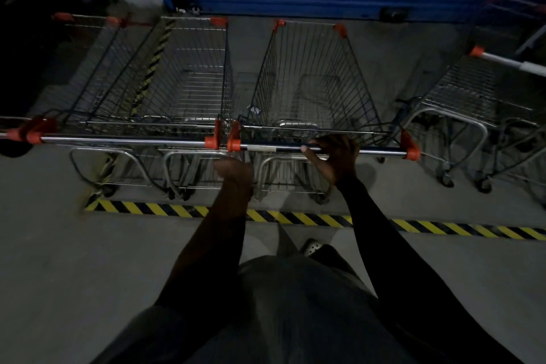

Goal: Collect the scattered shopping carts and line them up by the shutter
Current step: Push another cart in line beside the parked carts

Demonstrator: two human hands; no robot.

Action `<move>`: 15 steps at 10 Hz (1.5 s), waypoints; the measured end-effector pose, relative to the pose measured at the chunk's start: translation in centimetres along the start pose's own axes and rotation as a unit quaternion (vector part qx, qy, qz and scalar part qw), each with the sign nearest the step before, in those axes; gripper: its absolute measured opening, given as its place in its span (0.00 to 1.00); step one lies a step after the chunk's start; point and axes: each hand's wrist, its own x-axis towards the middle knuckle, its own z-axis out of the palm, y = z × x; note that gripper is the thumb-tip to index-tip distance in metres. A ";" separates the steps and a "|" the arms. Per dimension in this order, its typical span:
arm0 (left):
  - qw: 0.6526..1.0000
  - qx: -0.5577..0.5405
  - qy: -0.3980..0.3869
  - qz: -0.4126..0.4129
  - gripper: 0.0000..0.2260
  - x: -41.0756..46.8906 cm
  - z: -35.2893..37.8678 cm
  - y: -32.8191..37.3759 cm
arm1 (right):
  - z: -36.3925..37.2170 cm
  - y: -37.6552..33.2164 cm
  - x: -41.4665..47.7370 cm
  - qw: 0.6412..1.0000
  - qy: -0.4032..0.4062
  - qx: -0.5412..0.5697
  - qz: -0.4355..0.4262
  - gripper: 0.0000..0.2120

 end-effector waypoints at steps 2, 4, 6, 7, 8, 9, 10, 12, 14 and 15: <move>0.650 0.687 0.244 0.216 0.12 -5.4 7.7 -1.8 | -0.4 -0.7 0.1 1.000 -0.001 0.012 0.025 0.15; 0.422 0.882 -0.120 0.170 0.17 -4.7 8.3 -3.4 | -0.2 -0.4 0.2 1.000 -0.004 -0.001 0.024 0.16; 0.392 0.882 -0.200 0.167 0.15 -3.4 5.7 -3.3 | 0.4 0.3 0.1 1.000 -0.011 -0.016 0.023 0.16; 0.392 0.884 -0.192 0.165 0.16 -3.3 5.8 -3.4 | 0.4 0.4 0.2 1.000 -0.004 -0.022 0.013 0.15; 0.419 0.877 -0.177 0.154 0.18 -3.2 6.1 -3.5 | 0.5 0.4 0.3 1.000 0.008 -0.026 0.007 0.16; 0.428 0.876 -0.172 0.139 0.17 -3.2 6.1 -3.6 | 0.5 0.3 0.4 1.000 0.004 -0.020 0.012 0.17; 0.419 0.881 -0.171 0.134 0.16 -3.2 6.2 -3.5 | 0.3 0.2 0.4 1.000 0.003 -0.015 0.005 0.17; 0.442 0.874 -0.153 0.132 0.16 -3.7 7.1 -3.5 | -0.1 0.1 0.6 0.999 -0.035 -0.023 0.017 0.19; 0.465 0.866 -0.159 0.096 0.18 -3.5 7.6 -3.1 | -0.8 -1.7 0.8 0.999 -0.049 -0.017 0.000 0.22; 0.471 0.861 -0.156 0.114 0.18 -3.7 8.6 -3.0 | -1.4 -2.4 1.1 0.999 -0.049 0.010 0.010 0.23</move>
